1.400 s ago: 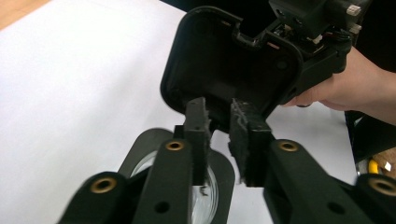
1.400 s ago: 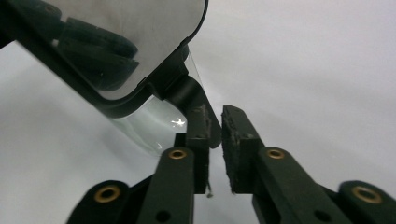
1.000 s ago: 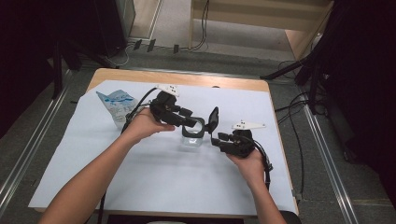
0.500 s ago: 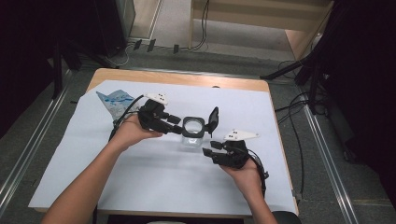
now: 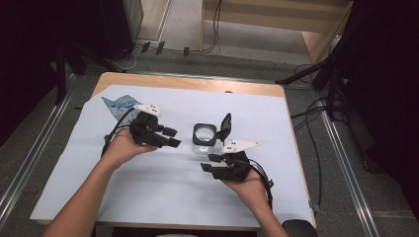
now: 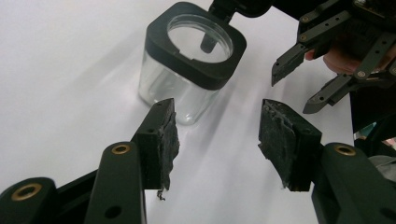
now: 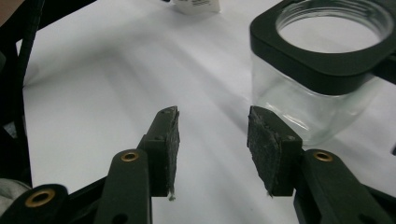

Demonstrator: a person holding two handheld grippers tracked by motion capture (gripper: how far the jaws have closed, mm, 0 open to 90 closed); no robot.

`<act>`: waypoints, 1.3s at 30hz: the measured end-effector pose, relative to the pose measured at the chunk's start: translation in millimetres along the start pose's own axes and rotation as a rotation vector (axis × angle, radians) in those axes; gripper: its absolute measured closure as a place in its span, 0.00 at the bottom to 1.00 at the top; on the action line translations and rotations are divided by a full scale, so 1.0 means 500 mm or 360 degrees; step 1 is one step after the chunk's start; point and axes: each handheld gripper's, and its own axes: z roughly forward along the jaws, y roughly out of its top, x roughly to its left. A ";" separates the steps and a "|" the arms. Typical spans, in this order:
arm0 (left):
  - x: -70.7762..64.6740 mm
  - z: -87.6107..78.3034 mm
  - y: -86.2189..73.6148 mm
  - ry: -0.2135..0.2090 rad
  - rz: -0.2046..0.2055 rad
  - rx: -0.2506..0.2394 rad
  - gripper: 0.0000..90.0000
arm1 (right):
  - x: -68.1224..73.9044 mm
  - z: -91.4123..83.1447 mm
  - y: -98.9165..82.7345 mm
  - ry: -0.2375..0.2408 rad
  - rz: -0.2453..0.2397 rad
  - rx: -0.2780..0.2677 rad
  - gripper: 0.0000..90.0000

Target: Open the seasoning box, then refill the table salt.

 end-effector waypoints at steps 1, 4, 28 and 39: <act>0.001 -0.004 -0.003 0.0001 0.0004 -0.0010 0.52 | 0.002 0.004 0.001 0.0010 -0.0010 0.0010 0.60; 0.004 -0.017 -0.011 0.0017 -0.0007 -0.0025 0.51 | 0.011 0.019 0.001 0.0034 -0.0057 0.0047 0.59; 0.040 -0.138 -0.077 0.0208 -0.0141 -0.0114 0.50 | 0.022 0.081 0.017 0.0118 -0.0086 0.0122 0.58; 0.068 -0.202 -0.102 0.0330 -0.0224 -0.0189 0.51 | 0.019 0.085 0.017 0.0116 -0.0073 0.0138 0.58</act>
